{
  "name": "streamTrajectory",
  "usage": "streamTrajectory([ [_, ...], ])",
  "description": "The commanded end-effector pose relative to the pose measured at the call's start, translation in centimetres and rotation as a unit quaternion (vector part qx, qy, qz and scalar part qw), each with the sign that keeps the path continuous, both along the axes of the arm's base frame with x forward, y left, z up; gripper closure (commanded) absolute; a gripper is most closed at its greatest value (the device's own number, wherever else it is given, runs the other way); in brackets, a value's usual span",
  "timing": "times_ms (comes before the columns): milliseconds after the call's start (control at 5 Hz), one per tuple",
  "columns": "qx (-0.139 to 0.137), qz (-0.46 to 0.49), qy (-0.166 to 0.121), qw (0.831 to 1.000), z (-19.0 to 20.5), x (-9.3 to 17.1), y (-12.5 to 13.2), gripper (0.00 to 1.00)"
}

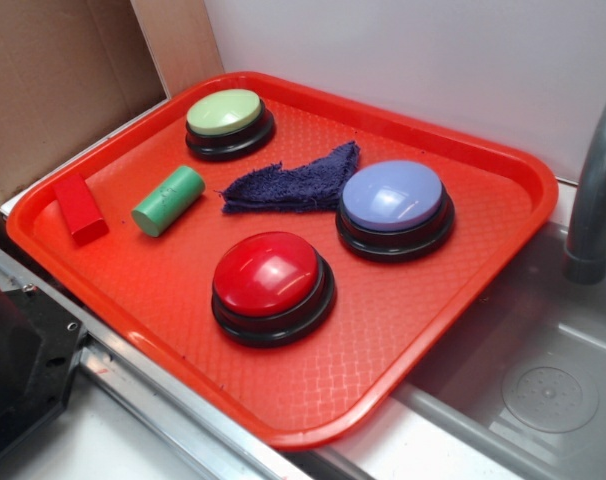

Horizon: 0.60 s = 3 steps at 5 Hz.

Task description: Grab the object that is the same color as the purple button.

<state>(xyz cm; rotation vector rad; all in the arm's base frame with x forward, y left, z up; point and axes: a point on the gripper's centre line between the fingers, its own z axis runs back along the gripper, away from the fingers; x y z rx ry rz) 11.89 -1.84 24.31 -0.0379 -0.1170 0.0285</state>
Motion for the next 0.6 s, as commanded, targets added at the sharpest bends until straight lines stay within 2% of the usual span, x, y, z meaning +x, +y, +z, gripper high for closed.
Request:
streamTrajectory([
  [0,0.0,0.0,0.0,1.0,0.0,0.0,0.0,0.0],
  [400,0.008,0.01,0.001,1.0,-3.9,4.7,-1.2,0.0],
])
